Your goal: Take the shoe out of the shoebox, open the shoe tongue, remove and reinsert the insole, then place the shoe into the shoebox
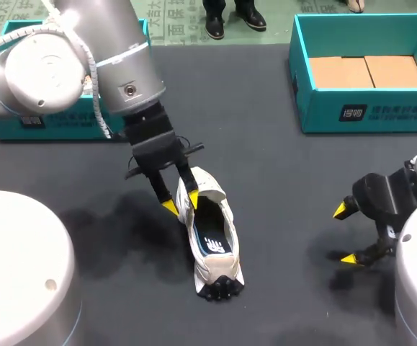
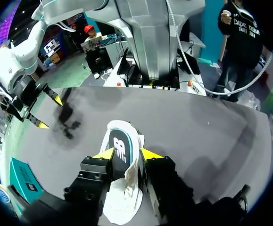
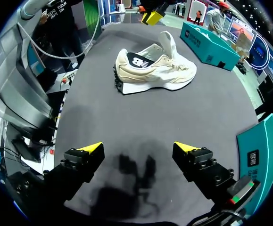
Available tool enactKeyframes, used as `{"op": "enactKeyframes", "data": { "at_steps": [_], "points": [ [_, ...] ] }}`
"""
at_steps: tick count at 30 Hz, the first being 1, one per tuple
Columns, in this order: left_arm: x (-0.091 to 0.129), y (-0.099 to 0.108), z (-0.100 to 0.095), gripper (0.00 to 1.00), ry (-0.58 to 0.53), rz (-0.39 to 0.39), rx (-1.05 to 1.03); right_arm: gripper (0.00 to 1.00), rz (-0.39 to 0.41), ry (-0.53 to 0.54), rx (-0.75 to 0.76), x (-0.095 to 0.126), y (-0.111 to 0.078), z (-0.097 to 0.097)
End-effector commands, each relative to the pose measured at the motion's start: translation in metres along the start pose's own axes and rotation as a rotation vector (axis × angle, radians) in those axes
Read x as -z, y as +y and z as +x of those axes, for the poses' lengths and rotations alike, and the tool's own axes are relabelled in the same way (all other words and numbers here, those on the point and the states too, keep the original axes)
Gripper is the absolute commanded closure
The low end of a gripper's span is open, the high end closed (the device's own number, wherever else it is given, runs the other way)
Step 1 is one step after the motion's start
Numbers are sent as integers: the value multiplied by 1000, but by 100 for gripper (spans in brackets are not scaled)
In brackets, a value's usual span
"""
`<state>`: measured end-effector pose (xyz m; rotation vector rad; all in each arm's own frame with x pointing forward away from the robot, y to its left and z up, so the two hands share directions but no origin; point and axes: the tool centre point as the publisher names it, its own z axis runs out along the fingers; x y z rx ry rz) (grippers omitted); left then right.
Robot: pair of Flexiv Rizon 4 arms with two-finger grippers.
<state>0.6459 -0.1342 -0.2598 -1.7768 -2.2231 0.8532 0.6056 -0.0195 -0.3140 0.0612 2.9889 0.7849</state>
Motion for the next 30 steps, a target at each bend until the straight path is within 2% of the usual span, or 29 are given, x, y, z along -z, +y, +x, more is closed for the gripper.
{"op": "enactKeyframes", "data": {
  "at_steps": [1, 5, 6, 7, 8, 14, 15, 28, 30],
  "points": [
    [1, 2, -8, 70, 183, 1, -27, 0, 2, -7, 0, 6, 0, 6],
    [3, 2, -10, 70, 242, -33, -55, 0, 2, -7, 0, 6, 0, 6],
    [4, 2, -11, 73, 254, -36, -60, 0, 2, -7, 0, 6, 0, 6],
    [4, 2, -11, 93, 266, -36, -62, 0, 2, -7, 0, 6, 0, 6],
    [4, 2, -12, 100, 281, -45, -68, 0, 2, -7, 0, 6, 0, 6],
    [-2, -1, -17, 100, 361, -42, -81, 0, 2, -7, 0, 6, 0, 6],
    [0, -2, -19, 100, 332, -30, -93, 0, 2, -7, 0, 6, 0, 6],
    [0, -2, -19, 100, 332, -30, -93, 0, 2, -7, 0, 6, 0, 6],
    [-11, -4, -21, 100, 363, -66, -86, 0, 2, -7, 0, 6, 0, 6]
  ]
}}
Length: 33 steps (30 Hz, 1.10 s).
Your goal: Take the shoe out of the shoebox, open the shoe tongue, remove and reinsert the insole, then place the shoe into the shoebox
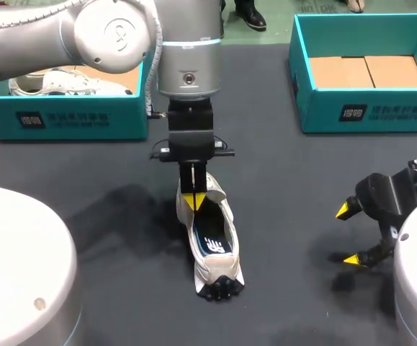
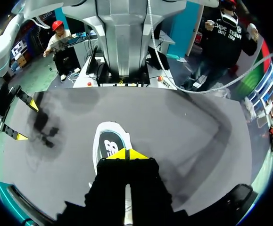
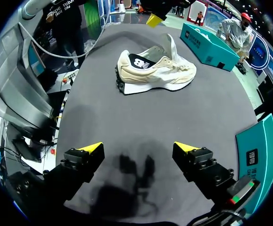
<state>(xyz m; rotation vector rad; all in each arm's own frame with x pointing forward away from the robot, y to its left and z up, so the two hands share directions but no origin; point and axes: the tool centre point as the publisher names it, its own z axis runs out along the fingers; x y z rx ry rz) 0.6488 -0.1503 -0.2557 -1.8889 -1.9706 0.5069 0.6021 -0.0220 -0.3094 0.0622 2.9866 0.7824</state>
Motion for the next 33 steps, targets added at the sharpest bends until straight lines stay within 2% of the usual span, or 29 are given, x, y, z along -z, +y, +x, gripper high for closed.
{"op": "enactKeyframes", "data": {
  "at_steps": [1, 6, 9, 17, 19, 23, 33],
  "points": [
    [-12, -2, -8, 100, 52, -22, -4, 0, 1, -4, 0, 1, 0, 3],
    [-33, 6, -8, 100, 72, 33, -59, 0, 1, -4, 0, 1, 0, 3],
    [-26, 2, -3, 100, 60, 12, -68, 0, 1, -4, 0, 1, 0, 3],
    [-26, 2, -3, 100, 60, 12, -68, 0, 1, -4, 0, 1, 0, 3],
    [-42, 1, -9, 100, 78, -16, -94, 0, 1, -4, 0, 1, 0, 3],
    [-63, 5, -15, 100, 105, -22, -126, 0, 1, -4, 0, 1, 0, 3],
    [-83, 7, -19, 100, 168, -62, -154, 0, 1, -4, 0, 1, 0, 3]
  ]
}}
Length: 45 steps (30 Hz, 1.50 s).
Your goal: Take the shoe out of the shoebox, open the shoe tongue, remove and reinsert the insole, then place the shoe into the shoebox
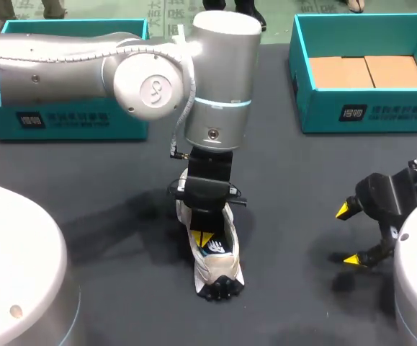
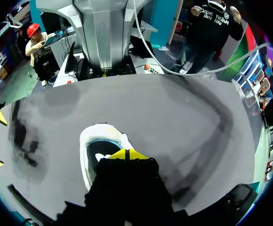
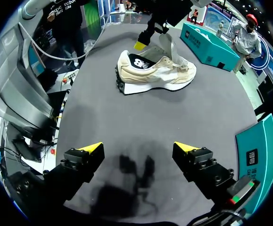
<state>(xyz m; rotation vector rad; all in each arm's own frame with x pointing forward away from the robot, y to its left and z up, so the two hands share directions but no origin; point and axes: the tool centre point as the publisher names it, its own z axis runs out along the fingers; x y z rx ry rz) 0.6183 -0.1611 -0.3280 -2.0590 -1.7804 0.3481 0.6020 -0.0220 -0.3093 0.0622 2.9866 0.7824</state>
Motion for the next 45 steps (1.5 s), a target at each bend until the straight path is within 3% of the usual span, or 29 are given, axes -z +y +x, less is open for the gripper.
{"op": "enactKeyframes", "data": {
  "at_steps": [1, 22, 28, 37, 40, 45],
  "points": [
    [-5, -1, -9, 100, 33, -10, -9, 0, 1, -4, 0, 1, 0, 3],
    [-47, 19, -15, 100, 24, -4, 33, 0, 1, -4, 0, 1, 0, 3],
    [-63, 24, -16, 100, 11, -88, 85, 0, 1, -4, 0, 1, 0, 3],
    [-31, 0, -11, 100, -144, -68, 49, 0, 1, -4, 0, 1, 0, 3],
    [-36, -2, -20, 100, -140, -62, 39, 0, 1, -4, 0, 1, 0, 3],
    [-59, 11, -36, 100, -127, -32, 51, 0, 1, -4, 0, 1, 0, 3]
  ]
}}
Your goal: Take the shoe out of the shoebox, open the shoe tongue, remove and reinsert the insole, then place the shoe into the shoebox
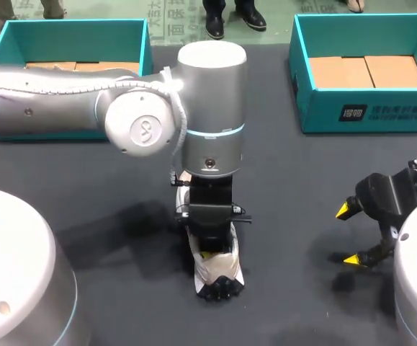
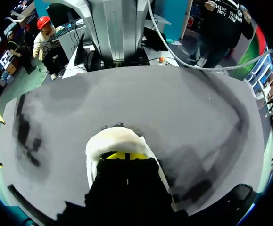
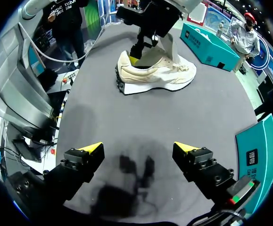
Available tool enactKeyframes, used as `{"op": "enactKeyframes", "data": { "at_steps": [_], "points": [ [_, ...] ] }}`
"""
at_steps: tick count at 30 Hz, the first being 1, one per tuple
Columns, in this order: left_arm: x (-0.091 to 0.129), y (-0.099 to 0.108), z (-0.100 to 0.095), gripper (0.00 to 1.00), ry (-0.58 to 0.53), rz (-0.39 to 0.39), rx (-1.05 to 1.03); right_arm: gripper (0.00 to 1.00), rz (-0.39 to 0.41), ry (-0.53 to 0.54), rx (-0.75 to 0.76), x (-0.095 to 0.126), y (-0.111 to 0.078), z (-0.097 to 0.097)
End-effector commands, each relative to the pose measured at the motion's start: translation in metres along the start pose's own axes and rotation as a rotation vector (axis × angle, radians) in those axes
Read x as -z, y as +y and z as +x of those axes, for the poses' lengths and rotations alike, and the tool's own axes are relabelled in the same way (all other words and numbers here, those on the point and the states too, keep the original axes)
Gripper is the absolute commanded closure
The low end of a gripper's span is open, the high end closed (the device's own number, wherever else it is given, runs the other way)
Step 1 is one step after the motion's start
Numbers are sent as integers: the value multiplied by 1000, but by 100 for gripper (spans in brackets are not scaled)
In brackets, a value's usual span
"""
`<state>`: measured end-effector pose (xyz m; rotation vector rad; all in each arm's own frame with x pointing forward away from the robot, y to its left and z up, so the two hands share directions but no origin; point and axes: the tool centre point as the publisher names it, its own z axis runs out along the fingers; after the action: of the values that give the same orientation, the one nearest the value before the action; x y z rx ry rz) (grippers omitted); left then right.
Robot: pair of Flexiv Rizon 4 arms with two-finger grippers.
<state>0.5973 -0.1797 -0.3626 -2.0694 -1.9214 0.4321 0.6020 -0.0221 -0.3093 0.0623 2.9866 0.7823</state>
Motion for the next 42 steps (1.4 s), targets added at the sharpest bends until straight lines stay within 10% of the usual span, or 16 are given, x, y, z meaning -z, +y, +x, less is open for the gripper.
{"op": "enactKeyframes", "data": {
  "at_steps": [1, 9, 23, 42],
  "points": [
    [-29, 14, -11, 100, -3, 16, 13, 0, 1, -4, 0, 1, 0, 3],
    [-48, 35, -8, 100, 34, -54, 72, 0, 1, -4, 0, 1, 0, 3],
    [-7, 25, 2, 100, -29, -133, 110, 0, 1, -4, 0, 1, 0, 3],
    [-30, 37, -7, 100, 48, -170, 163, 0, 1, -4, 0, 1, 0, 3]
  ]
}}
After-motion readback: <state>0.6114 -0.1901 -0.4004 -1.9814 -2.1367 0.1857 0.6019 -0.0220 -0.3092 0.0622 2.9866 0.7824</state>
